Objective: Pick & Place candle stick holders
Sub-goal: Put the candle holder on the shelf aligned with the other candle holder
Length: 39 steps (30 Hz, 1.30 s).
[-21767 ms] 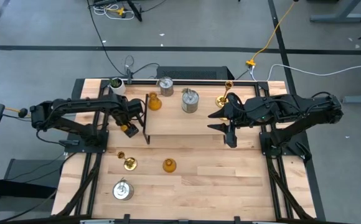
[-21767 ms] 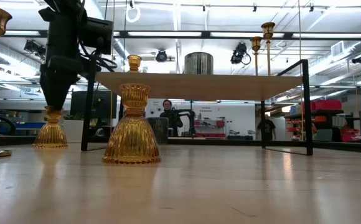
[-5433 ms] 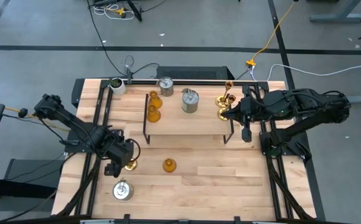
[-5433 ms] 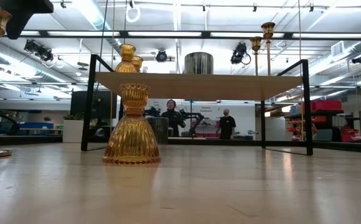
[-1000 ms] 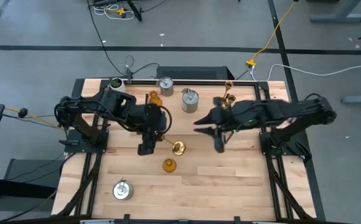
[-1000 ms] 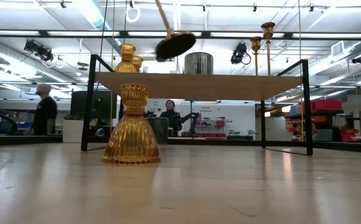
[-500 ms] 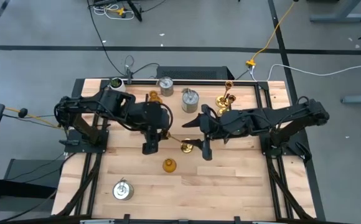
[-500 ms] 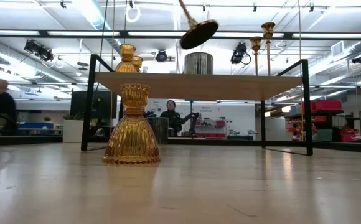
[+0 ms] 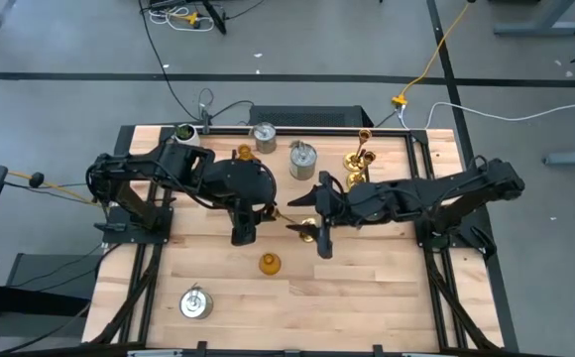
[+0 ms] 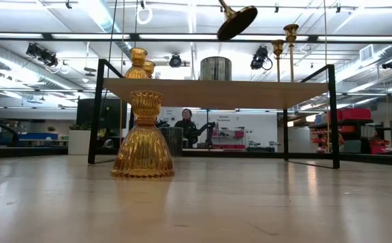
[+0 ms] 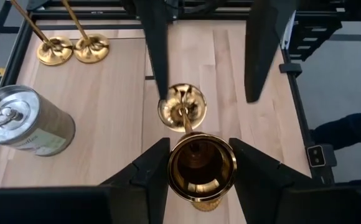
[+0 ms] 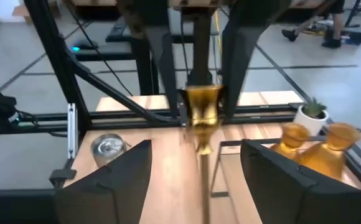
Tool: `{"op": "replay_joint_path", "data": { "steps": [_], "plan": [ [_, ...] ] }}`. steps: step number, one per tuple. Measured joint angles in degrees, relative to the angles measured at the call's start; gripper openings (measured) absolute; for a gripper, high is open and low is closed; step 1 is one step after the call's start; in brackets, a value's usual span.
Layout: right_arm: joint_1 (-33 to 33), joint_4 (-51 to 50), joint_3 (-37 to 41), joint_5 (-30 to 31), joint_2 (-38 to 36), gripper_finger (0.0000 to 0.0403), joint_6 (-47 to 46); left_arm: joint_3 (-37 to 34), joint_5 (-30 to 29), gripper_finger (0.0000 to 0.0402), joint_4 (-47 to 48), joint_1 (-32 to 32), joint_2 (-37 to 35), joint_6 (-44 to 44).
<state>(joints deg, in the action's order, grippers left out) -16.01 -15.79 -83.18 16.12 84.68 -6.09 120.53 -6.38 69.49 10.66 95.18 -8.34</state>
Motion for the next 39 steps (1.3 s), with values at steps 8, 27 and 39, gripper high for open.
{"op": "replay_joint_path", "data": {
  "steps": [8, 27, 39],
  "plan": [
    [-0.5, 15.4, 9.9, 0.0, -0.4, 0.0236, -0.2, 0.0, 0.0, 0.0156, -2.4, 0.0, 0.0, 0.1],
    [-0.5, 26.2, 16.6, 4.4, -0.5, 0.0224, 0.4, 0.0, 0.0, 0.0155, -2.4, 0.0, 0.0, 0.0],
    [-0.3, 26.0, 16.6, 3.3, -0.5, 0.0116, 0.6, 0.0, 0.0, 0.0154, -2.4, 0.0, 0.0, 0.0]
  ]
}}
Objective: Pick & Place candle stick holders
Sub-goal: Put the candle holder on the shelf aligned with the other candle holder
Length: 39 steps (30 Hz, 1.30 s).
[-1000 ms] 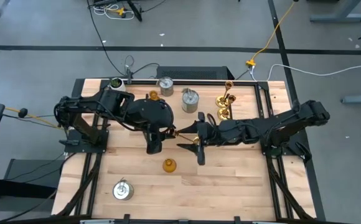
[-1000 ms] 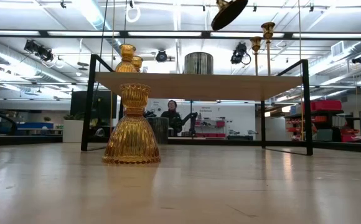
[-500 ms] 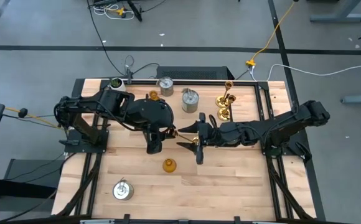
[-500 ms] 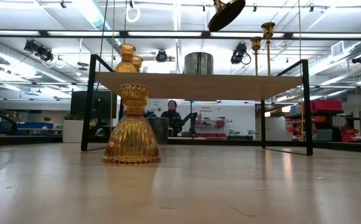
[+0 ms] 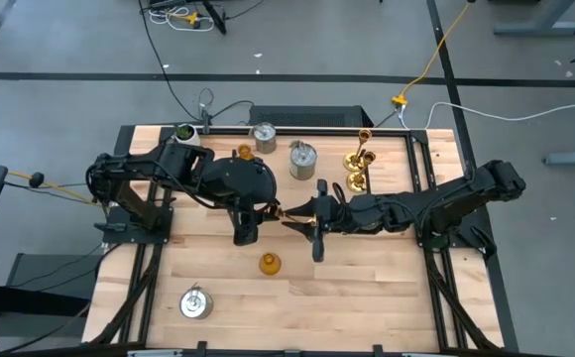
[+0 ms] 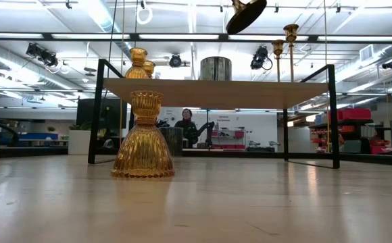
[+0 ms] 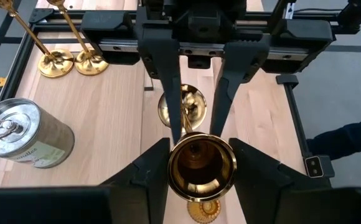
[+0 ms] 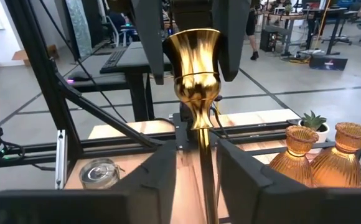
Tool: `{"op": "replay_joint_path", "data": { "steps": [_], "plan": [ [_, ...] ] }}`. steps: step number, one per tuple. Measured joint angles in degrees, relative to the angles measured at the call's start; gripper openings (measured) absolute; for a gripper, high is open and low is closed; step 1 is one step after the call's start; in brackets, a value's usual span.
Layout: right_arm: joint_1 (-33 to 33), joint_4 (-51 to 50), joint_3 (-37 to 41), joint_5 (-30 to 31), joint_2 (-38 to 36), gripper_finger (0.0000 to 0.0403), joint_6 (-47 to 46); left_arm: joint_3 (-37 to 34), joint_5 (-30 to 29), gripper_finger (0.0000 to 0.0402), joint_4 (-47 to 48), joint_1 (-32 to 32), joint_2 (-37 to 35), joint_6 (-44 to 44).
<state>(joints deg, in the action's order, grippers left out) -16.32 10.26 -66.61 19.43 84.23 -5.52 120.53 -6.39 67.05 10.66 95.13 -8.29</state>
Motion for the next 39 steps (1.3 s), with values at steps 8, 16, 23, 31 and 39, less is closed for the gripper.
{"op": "replay_joint_path", "data": {
  "steps": [8, 16, 23, 31, 39],
  "plan": [
    [0.2, 0.0, 0.0, -0.9, 0.0, 0.0065, 0.0, 0.0, 0.0, 0.0157, 0.0, 0.0, 0.0, 0.0],
    [0.2, 0.0, 0.0, -1.0, 0.0, 0.0032, 0.3, 0.0, 0.2, 0.0159, 0.0, 0.0, 0.0, 0.0],
    [0.2, 0.5, 0.0, -1.3, 0.0, 0.0008, 0.9, 0.0, 0.4, 0.0162, -0.3, 0.0, 0.0, -0.1],
    [0.2, 0.7, 0.0, -1.2, -1.7, 0.0004, 1.6, 0.1, 0.2, 0.0164, -1.4, 0.0, -0.6, 0.0],
    [0.2, 1.4, -0.1, -0.7, -5.2, 0.0002, 1.9, 0.0, -1.0, 0.0183, -6.1, 0.0, -3.0, 0.2]
  ]
}}
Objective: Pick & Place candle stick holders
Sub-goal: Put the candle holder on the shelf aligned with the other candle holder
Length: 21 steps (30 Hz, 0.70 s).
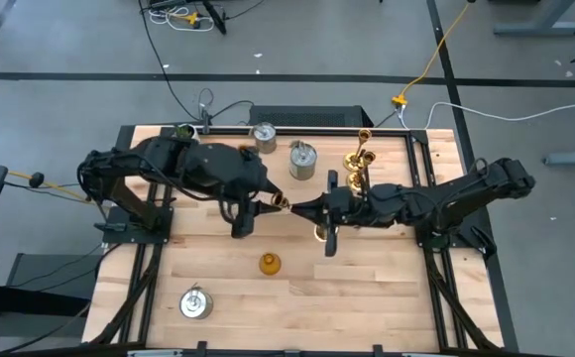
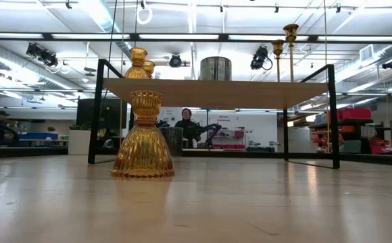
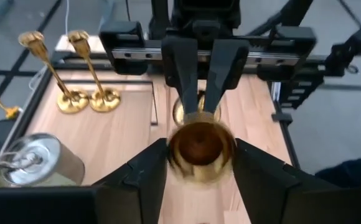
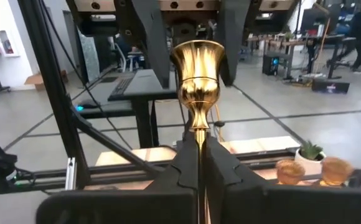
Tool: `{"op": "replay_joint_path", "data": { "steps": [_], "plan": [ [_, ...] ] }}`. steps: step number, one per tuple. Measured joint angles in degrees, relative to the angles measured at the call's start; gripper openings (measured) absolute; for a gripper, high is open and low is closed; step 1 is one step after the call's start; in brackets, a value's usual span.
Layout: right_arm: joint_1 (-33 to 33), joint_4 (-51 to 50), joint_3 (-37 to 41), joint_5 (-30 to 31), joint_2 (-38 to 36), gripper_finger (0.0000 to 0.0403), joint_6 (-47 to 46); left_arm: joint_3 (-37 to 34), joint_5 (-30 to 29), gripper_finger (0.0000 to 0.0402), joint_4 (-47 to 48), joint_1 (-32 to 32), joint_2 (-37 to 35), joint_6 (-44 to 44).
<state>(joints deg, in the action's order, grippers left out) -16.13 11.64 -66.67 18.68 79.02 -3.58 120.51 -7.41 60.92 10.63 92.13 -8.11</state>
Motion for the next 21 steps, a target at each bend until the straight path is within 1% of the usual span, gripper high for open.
{"op": "replay_joint_path", "data": {
  "steps": [6, 14, 18, 21],
  "plan": [
    [0.0, -0.4, 0.0, 0.7, -1.2, 0.0001, 1.0, 0.0, -0.7, 0.0205, -1.7, 0.0, -1.1, 1.3],
    [0.0, -0.7, 0.0, 3.2, -2.2, 0.0000, 1.5, 0.0, -2.3, 0.0206, -2.6, 0.0, -1.8, 1.1],
    [0.0, -0.7, 0.0, 4.3, -4.1, 0.0001, 2.2, 0.0, -4.3, 0.0206, -2.7, 0.0, -1.8, 1.0],
    [-0.3, -1.1, 0.0, 6.2, -6.1, 0.0001, 3.2, 0.0, -4.6, 0.0206, -2.7, 0.0, -1.9, 0.9]
  ]
}}
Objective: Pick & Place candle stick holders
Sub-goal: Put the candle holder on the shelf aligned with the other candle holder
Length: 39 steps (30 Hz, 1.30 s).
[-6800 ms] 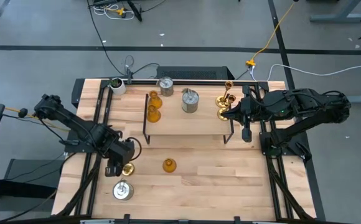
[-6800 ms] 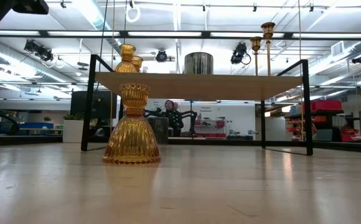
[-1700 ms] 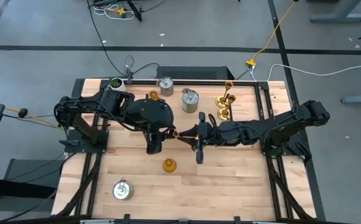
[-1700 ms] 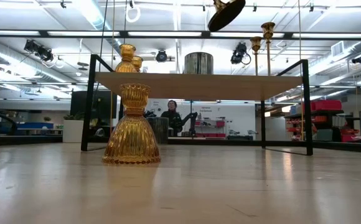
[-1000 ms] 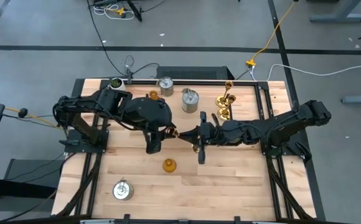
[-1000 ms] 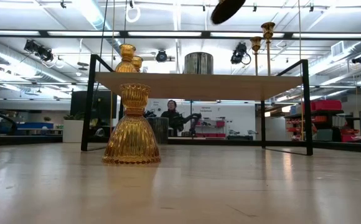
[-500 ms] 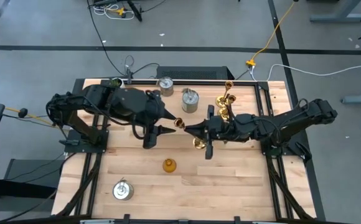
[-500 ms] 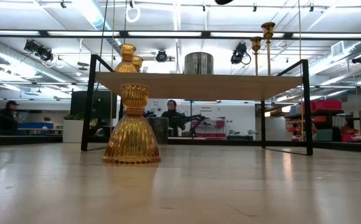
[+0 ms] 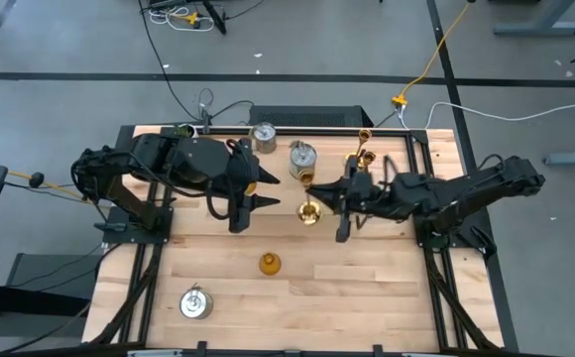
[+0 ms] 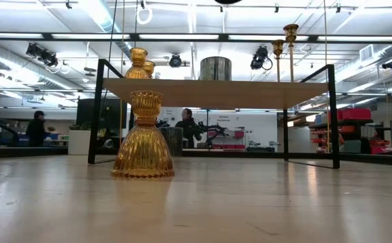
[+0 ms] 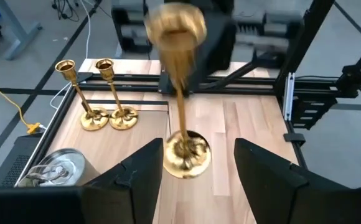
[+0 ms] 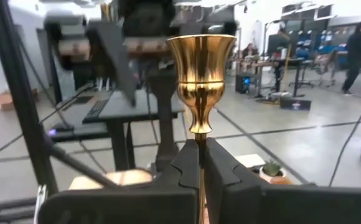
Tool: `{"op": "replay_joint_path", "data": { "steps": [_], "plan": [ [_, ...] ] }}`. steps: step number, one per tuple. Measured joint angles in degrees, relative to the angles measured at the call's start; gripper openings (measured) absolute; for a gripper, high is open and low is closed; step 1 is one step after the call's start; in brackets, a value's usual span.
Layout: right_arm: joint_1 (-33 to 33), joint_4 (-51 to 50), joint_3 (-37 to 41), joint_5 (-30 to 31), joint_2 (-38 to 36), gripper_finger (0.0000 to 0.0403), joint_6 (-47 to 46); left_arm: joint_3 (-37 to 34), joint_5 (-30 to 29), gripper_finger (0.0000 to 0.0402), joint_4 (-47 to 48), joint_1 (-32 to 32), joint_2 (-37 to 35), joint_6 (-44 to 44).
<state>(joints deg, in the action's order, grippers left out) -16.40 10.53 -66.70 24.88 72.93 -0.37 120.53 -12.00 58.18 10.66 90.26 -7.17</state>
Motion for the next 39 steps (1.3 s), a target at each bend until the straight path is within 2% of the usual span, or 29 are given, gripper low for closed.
{"op": "replay_joint_path", "data": {
  "steps": [11, 17, 23, 33, 39],
  "plan": [
    [-0.4, -4.2, 0.0, 5.8, -8.6, 0.0003, 2.8, 0.0, -0.7, 0.0206, -0.2, 0.0, 0.0, 0.1],
    [-1.0, -9.8, 0.0, 7.8, -11.5, 0.0002, -0.3, 0.0, -1.4, 0.0206, -0.7, 0.0, -0.1, 0.3],
    [-2.9, -10.4, 0.0, 11.1, -12.9, 0.0001, 4.1, 0.0, -1.5, 0.0206, -0.6, -0.4, -1.0, 1.5],
    [-3.2, -15.3, 0.0, 12.1, -13.6, 0.0001, 4.0, 0.0, -1.8, 0.0206, -0.6, -2.4, -1.2, 2.4],
    [-3.2, -16.6, 0.0, 10.4, -13.6, 0.0000, 3.9, 0.0, -1.8, 0.0206, -0.6, -2.8, -1.2, 3.4]
  ]
}}
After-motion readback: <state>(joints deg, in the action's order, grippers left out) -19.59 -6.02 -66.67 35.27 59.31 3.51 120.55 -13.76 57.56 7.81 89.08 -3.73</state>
